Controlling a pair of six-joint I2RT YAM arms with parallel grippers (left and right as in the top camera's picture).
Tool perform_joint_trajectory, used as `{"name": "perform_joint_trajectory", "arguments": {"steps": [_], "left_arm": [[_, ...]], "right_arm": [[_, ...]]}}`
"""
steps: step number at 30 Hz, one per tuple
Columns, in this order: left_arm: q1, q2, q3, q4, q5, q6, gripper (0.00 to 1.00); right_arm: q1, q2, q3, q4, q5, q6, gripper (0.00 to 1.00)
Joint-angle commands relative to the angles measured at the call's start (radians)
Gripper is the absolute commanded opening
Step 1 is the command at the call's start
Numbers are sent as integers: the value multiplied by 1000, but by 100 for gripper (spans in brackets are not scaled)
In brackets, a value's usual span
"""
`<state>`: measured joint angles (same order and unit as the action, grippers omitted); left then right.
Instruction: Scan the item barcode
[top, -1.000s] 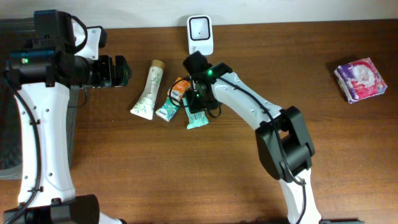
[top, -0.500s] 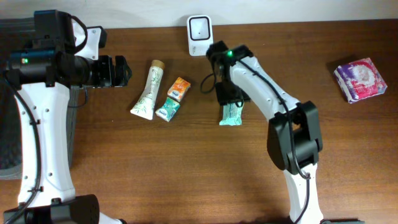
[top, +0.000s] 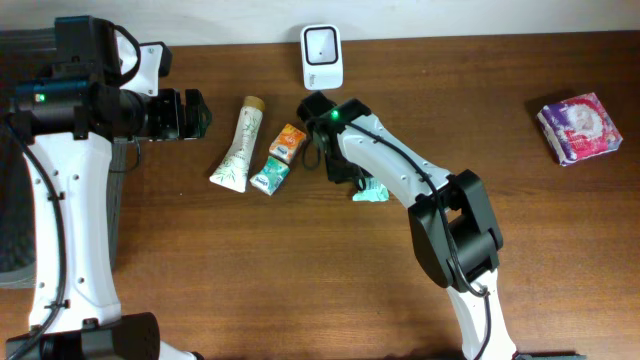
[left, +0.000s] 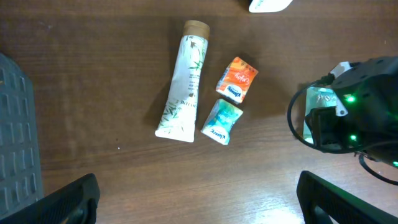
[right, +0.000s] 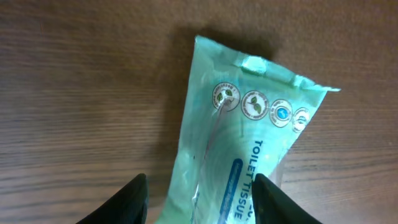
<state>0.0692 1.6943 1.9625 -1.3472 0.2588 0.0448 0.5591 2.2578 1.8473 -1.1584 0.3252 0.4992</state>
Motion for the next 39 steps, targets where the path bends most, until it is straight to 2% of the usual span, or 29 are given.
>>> {"name": "perform_joint_trajectory", "arguments": {"steps": [1, 3, 6, 9, 12, 14, 15, 17, 20, 22, 27, 28, 30, 31, 32, 35, 39], "left_arm": [[-1, 1, 3, -1, 10, 1, 99], [-1, 1, 3, -1, 10, 1, 99], [-1, 1, 3, -1, 10, 1, 99], [-1, 1, 3, -1, 10, 1, 99], [-1, 1, 3, -1, 10, 1, 99], [-1, 1, 3, -1, 10, 1, 99], [-1, 1, 3, -1, 10, 1, 99], [-1, 1, 3, -1, 10, 1, 99], [-1, 1, 3, -1, 10, 1, 99], [-1, 1, 3, -1, 10, 1, 99], [-1, 1, 3, -1, 10, 1, 99], [-1, 1, 3, -1, 10, 1, 99], [-1, 1, 3, -1, 10, 1, 99], [-1, 1, 3, -1, 10, 1, 99], [-1, 1, 3, -1, 10, 1, 99], [-1, 1, 3, -1, 10, 1, 99], [-1, 1, 3, -1, 10, 1, 99]], "right_arm": [[3, -22, -65, 56, 28, 18, 48], [3, -21, -95, 77, 28, 14, 47], [3, -21, -126, 92, 60, 14, 35], [1, -21, -141, 97, 76, 14, 33], [-1, -22, -129, 99, 58, 6, 16], [-15, -27, -95, 98, -52, -33, 13], [-40, -34, -52, 93, -177, -79, 13], [-106, -34, 36, 63, -449, -180, 4], [-214, -34, 72, 37, -853, -338, 4], [-276, -26, 62, 10, -991, -431, 4], [-403, -24, -118, 71, -1047, -444, 4], [-445, -24, -170, 110, -1079, -444, 7], [-508, -24, -206, 130, -1074, -444, 21], [-544, -24, -208, 127, -1071, -444, 31], [-579, -24, -207, 126, -1071, -444, 34], [-666, -26, -179, 84, -1074, -444, 35], [-729, -29, -47, -114, -1134, -576, 39]]}}
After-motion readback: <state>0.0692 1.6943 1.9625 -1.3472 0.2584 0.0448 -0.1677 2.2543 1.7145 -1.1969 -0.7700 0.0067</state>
